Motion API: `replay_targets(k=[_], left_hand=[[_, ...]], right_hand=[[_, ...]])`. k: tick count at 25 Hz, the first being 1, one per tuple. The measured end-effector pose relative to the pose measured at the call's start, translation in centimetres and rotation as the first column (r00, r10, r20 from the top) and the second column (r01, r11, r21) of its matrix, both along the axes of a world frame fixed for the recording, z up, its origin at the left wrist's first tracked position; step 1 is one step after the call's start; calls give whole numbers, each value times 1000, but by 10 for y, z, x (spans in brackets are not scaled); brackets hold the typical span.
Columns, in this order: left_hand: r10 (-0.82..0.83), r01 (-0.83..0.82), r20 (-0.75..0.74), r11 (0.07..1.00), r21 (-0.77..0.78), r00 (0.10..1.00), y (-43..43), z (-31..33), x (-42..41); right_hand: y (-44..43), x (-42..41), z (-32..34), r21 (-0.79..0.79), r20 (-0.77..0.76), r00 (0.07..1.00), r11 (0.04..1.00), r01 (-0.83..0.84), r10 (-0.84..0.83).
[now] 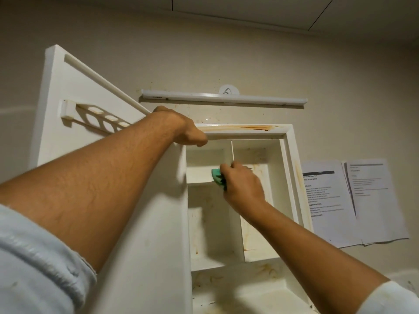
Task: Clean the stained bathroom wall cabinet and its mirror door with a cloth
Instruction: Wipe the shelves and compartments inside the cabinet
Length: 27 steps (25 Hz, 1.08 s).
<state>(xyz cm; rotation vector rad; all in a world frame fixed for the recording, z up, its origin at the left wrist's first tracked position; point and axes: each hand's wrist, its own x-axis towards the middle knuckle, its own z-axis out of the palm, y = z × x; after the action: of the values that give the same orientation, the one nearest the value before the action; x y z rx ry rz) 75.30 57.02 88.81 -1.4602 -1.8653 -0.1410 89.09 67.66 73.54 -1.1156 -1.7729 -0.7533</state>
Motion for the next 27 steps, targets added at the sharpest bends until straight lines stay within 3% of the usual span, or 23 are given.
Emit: replay_targets(k=[2,3,6,7,9,10,11,12,13,15,18,21,25,27], left_hand=[[10,-10,-10,1000,0,1000,1,0,0],[18,-18,-16,1000,-2,1000,2,-1,0],[33,-33,-33,999,-1,999,1,-2,1],[30,-30,-41,1000,1,999,-2,-3,2],[22,-22,-53,1000,0,998,-6,-4,3],[19,-19,-55,1000,-2,998,-8,-6,4],[15,-15,-56,1000,-5,998,-9,-7,4],[8,-9,-57,1000,-8,998,-10,-7,5],[-4,4,-64,1000,-5,998,-12,-8,5],[-62,66,-106,997,34,992,-15,-10,4],[-241,271,-150,937,223,959,-6,-20,6],[-463,466,-100,812,351,881,15,-42,20],[-604,518,47,718,465,795,49,-62,42],[-654,526,186,719,455,733,74,-71,46]], right_hand=[[-3,-4,-1,-35,-146,988,998,50,-54],[-8,-17,-2,-59,-231,973,998,-3,-10],[-18,-68,-6,-151,-457,839,903,-401,296],[-19,-74,-6,-144,-542,739,821,-552,401],[-24,-57,-2,-60,-747,426,587,-808,510],[-25,-40,-2,-16,-806,300,488,-873,510],[-24,-18,-3,12,-824,238,436,-900,514],[-21,5,-3,6,-814,251,440,-898,523],[-20,27,-2,-31,-789,321,488,-873,524],[-14,66,1,-25,-744,451,655,-756,492],[1,100,3,87,-796,450,812,-577,405],[13,109,0,44,-836,441,841,-540,327],[28,112,19,67,-730,585,888,-454,354],[33,111,33,124,-580,747,941,-315,326]])
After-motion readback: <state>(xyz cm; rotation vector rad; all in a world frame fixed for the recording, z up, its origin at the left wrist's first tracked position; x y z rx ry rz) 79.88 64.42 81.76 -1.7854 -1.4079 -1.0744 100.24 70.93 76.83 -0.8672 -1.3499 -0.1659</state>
